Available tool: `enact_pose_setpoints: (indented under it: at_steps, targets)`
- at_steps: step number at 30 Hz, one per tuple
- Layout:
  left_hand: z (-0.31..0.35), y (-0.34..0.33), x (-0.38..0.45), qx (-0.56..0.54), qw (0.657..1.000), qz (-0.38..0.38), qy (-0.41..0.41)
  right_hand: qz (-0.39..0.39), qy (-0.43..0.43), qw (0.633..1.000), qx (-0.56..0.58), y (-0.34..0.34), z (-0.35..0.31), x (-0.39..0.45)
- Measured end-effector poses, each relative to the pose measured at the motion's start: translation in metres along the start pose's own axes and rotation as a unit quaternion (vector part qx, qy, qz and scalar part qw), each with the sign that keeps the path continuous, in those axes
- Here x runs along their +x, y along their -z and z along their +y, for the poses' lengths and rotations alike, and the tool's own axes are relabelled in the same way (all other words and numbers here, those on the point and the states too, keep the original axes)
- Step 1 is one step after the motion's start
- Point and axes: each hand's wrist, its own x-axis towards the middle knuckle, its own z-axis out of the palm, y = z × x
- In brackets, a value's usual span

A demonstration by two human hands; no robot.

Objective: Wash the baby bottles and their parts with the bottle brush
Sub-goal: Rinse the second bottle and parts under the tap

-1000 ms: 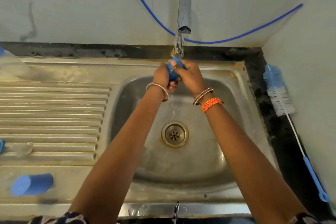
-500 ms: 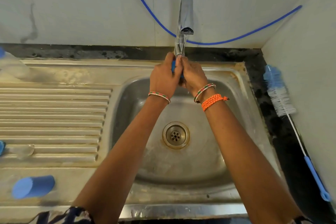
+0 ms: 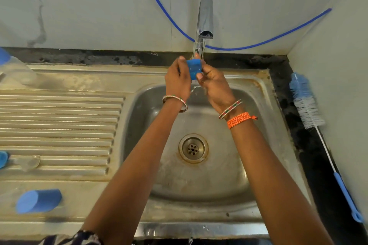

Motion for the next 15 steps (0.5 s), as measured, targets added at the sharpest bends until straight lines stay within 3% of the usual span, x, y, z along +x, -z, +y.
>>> enact_pose_setpoints:
  at_steps: [1,3,6,9,15]
  targets:
    - [0.001,0.0,0.004,-0.002,0.998,-0.016,0.053,0.014,0.019,0.998,-0.051,0.001,0.003,0.0]
    - [0.003,0.002,0.005,0.029,0.994,-0.063,0.088,0.033,-0.011,0.999,-0.038,0.007,0.005,0.0]
    - [-0.003,0.005,0.001,0.07,0.993,-0.088,-0.025,0.034,-0.1,0.99,0.089,0.009,-0.001,0.002]
    - [-0.014,0.004,-0.003,0.086,0.986,-0.103,-0.098,0.054,-0.104,0.993,0.028,0.007,-0.006,0.006]
    - [-0.008,0.001,0.012,-0.027,0.996,-0.069,0.043,-0.04,-0.034,0.998,-0.037,0.007,0.001,-0.004]
